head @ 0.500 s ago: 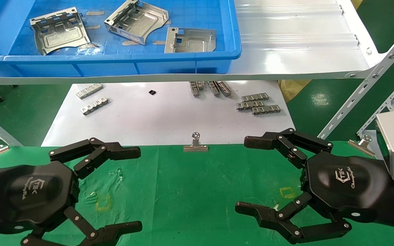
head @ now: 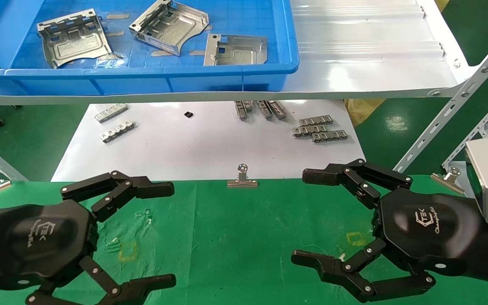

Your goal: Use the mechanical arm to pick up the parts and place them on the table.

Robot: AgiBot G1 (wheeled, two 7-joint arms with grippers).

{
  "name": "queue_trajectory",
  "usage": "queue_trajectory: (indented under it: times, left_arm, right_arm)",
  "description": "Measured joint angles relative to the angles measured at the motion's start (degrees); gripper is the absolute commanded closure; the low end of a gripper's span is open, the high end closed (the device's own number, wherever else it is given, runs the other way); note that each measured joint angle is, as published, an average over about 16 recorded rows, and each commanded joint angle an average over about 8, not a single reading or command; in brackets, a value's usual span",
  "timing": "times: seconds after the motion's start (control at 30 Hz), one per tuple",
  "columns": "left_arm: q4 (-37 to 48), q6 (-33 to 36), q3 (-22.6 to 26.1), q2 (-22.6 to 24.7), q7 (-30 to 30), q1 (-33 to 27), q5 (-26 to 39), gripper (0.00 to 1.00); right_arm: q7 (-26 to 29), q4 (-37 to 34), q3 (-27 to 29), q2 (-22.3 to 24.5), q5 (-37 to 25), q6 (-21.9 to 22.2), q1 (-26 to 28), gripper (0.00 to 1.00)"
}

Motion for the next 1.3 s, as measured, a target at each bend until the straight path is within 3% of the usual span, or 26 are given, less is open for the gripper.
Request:
queue_trajectory:
  times: [1.3]
  left_arm:
    - [-0.08,-0.02,-0.03,0.03,-0.02,-0.12,-0.04,0.0]
  right_arm:
    - [0.0,0.0,0.0,0.0,0.0,0.0,0.0,1.0]
